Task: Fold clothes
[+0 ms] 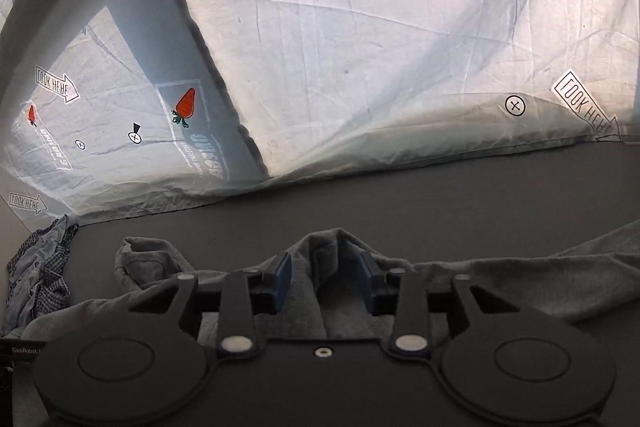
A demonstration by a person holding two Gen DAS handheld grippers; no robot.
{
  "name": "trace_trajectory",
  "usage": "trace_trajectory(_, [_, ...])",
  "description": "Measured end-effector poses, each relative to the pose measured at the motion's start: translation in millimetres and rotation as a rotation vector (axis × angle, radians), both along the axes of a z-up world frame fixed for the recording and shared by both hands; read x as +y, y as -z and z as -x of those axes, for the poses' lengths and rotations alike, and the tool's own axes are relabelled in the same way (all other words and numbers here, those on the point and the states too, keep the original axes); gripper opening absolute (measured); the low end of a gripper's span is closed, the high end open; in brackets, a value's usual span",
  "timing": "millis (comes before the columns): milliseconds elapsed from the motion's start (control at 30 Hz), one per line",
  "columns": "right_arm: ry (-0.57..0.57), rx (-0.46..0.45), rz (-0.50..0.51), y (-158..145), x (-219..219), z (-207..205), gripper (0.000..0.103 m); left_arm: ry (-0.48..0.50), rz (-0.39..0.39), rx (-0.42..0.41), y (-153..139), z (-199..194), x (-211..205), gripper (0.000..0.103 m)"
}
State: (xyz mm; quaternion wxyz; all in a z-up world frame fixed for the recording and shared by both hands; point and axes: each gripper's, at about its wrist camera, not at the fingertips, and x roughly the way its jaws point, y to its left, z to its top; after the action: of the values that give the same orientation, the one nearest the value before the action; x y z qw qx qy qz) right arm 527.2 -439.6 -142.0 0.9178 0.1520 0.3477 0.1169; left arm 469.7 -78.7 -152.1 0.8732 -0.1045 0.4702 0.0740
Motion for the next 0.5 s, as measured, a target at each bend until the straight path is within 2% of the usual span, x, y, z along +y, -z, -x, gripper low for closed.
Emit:
trace_trajectory(67, [-0.001,0.041,-0.011,9.5,-7.1,18.8,0.041,-0.020,0.042,0.008,3.9,13.1,6.9,0.044])
trace_trajectory(133, [-0.037,0.080,0.012,21.3,-6.9,32.2,0.044,-0.037,0.077,0.022,5.3,25.1,12.0,0.052])
trace_trajectory(200, [-0.082,0.115,0.028,30.9,-1.7,37.8,0.044,-0.028,0.075,0.037,5.4,37.8,13.9,0.055])
trace_trajectory(267, [-0.159,0.119,0.048,39.5,10.5,39.8,0.047,-0.014,0.071,0.045,5.0,51.9,15.3,0.055])
trace_trajectory(400, [-0.303,0.125,0.086,57.2,39.4,32.7,0.050,-0.032,0.161,0.043,11.1,68.6,24.4,0.055])
trace_trajectory(500, [-0.324,0.107,0.086,66.1,51.5,26.4,0.052,-0.069,0.211,0.047,20.3,70.7,28.9,0.054])
